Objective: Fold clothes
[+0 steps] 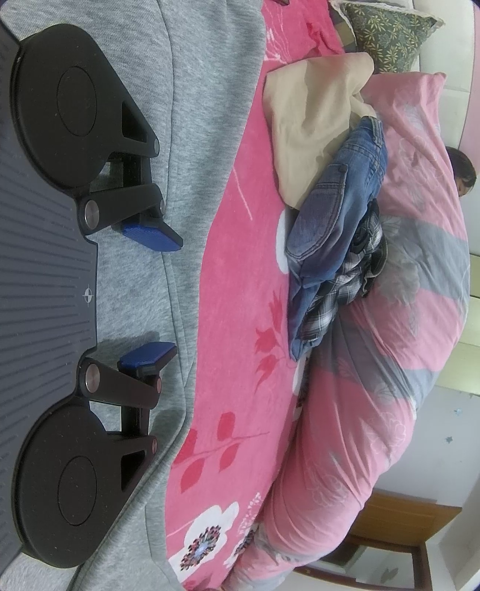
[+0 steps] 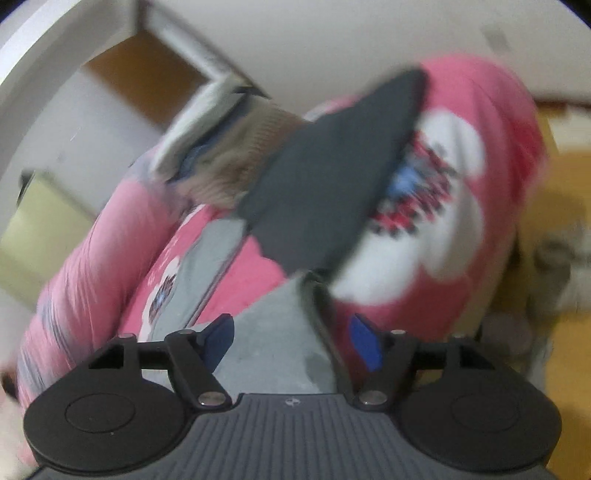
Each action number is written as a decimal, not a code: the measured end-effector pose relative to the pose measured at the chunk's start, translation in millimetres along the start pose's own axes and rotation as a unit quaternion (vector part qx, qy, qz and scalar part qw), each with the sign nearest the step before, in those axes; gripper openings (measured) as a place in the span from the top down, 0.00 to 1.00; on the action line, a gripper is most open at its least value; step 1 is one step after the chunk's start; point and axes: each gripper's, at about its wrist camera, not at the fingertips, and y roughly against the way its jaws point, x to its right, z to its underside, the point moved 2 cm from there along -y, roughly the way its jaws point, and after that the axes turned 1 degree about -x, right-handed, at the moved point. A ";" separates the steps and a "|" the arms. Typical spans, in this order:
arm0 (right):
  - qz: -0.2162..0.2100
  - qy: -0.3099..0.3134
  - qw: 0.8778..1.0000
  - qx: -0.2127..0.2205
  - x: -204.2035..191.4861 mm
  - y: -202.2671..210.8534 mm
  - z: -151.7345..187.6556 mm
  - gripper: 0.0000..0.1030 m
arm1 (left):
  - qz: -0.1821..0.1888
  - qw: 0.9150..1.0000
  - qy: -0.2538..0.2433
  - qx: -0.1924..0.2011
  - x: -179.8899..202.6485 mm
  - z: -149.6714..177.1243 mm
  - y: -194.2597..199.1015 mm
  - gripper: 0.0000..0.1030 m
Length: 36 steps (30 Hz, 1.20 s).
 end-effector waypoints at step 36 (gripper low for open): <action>-0.081 0.250 0.952 0.154 -131.8 7.1 -60.7 0.97 | -0.002 1.000 -0.002 0.001 1.1 1.4 0.7 0.47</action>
